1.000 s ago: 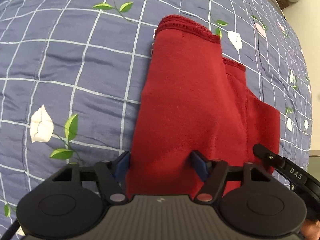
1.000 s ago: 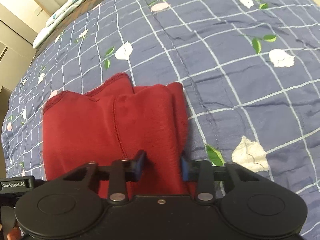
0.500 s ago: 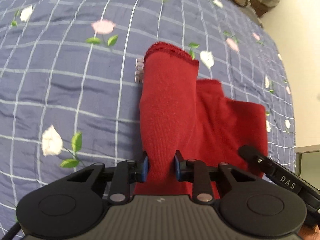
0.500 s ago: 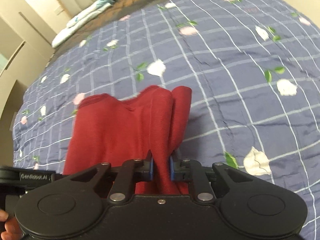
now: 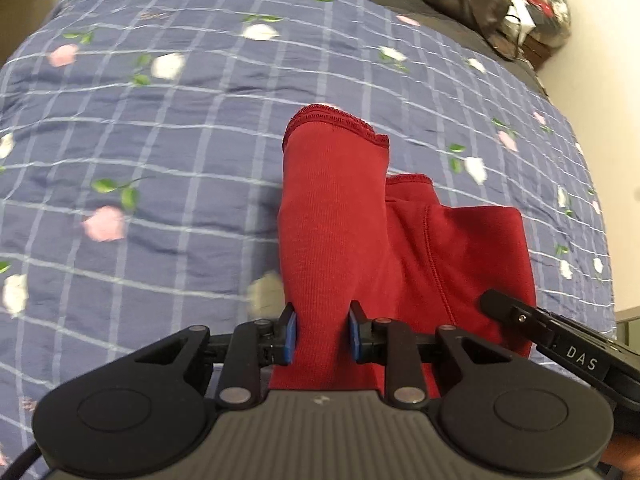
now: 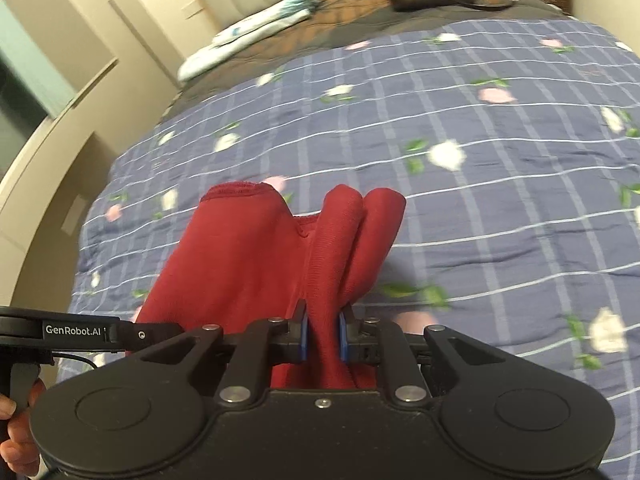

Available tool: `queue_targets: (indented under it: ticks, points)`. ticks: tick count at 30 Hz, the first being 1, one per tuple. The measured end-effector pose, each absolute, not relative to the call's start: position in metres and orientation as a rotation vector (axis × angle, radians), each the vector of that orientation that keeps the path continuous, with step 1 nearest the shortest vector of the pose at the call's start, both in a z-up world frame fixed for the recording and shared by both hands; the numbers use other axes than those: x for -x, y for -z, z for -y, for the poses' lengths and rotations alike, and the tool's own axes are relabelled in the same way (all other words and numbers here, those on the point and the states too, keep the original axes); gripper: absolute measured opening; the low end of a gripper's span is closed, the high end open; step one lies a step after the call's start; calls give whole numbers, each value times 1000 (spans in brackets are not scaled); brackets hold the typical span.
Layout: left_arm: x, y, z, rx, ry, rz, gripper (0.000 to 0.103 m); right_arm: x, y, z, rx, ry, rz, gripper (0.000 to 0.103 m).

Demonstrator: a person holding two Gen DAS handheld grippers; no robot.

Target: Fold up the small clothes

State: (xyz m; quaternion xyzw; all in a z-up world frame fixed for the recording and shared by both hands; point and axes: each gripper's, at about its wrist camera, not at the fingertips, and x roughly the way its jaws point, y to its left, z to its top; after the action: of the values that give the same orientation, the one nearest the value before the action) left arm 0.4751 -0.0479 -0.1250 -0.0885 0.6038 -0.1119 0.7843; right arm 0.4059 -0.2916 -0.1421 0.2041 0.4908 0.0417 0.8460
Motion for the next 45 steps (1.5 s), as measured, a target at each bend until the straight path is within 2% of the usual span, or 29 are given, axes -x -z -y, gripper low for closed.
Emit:
queue_targets:
  ticks: [5,11,15,18,20,23,25,29,37,40,45]
  points:
    - [-468,149,10,194,189,-1355,28,-404,149,250,-419,-137,-1073,15]
    - [-458,178,1,168,214,-1417,29,-391,185,223,-426,-57,-1189,15]
    - [-458,182,5,105,233,-1431,38,-380,196,225,-460,48,-1215,19]
    - [-459,180,12,40,210,-1433,52,-375,199,227,-456,97,-1231,28]
    - [-457,177,15,17,217,-1420,61,-372,197,227,-450,121,-1230,46]
    - [-453,169,19,16,221,-1401,65,-364,190,229,-451,129,-1200,64]
    - [-448,162,21,15,213,-1383,72,-362,185,229,-440,129,-1190,66]
    - [-434,138,22,16,191,-1310,84,-350,167,231,-434,135,-1136,81]
    - [-390,75,17,47,132,-1107,102,-321,112,234,-372,84,-948,98]
    - [-366,55,16,63,114,-1046,102,-305,88,235,-343,69,-870,102]
    - [-318,30,13,81,80,-962,102,-272,59,236,-315,33,-788,102]
